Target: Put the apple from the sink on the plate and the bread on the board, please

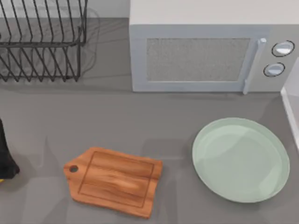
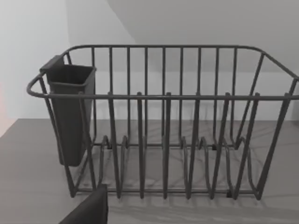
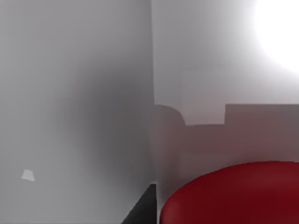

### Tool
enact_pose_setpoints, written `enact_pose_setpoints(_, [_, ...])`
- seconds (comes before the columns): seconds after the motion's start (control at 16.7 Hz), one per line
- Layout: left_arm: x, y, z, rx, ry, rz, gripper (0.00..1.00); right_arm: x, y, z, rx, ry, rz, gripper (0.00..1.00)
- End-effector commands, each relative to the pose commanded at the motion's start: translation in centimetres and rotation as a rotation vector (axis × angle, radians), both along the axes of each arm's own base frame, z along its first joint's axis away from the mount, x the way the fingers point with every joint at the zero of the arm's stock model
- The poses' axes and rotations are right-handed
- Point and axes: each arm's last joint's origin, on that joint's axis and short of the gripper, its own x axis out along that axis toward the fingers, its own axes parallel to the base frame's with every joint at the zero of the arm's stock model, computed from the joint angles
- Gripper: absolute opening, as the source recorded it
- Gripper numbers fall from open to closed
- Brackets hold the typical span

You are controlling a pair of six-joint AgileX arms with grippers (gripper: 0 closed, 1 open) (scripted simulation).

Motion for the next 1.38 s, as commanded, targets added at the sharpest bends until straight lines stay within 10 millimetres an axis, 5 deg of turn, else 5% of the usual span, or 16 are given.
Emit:
enact_pose_setpoints(0.3, [0.0, 0.0, 0.0, 0.0, 0.0, 0.0, 1.0, 0.0, 0.0, 0.0, 0.0, 0.0, 0.0, 0.0])
enact_pose_setpoints(0.36, [0.0, 0.0, 0.0, 0.0, 0.0, 0.0, 1.0, 0.6, 0.0, 2.9, -0.001, -0.051, -0.004, 0.0])
enact_pose_setpoints(0.54, [0.0, 0.0, 0.0, 0.0, 0.0, 0.0, 1.0, 0.8, -0.1, 4.3, -0.002, -0.055, -0.004, 0.0])
enact_pose_setpoints(0.9, [0.0, 0.0, 0.0, 0.0, 0.0, 0.0, 1.0, 0.6, 0.0, 11.8, 0.001, -0.043, -0.004, 0.0])
enact_pose_setpoints(1.38, [0.0, 0.0, 0.0, 0.0, 0.0, 0.0, 1.0, 0.6, 0.4, 14.0, -0.007, -0.072, -0.007, 0.0])
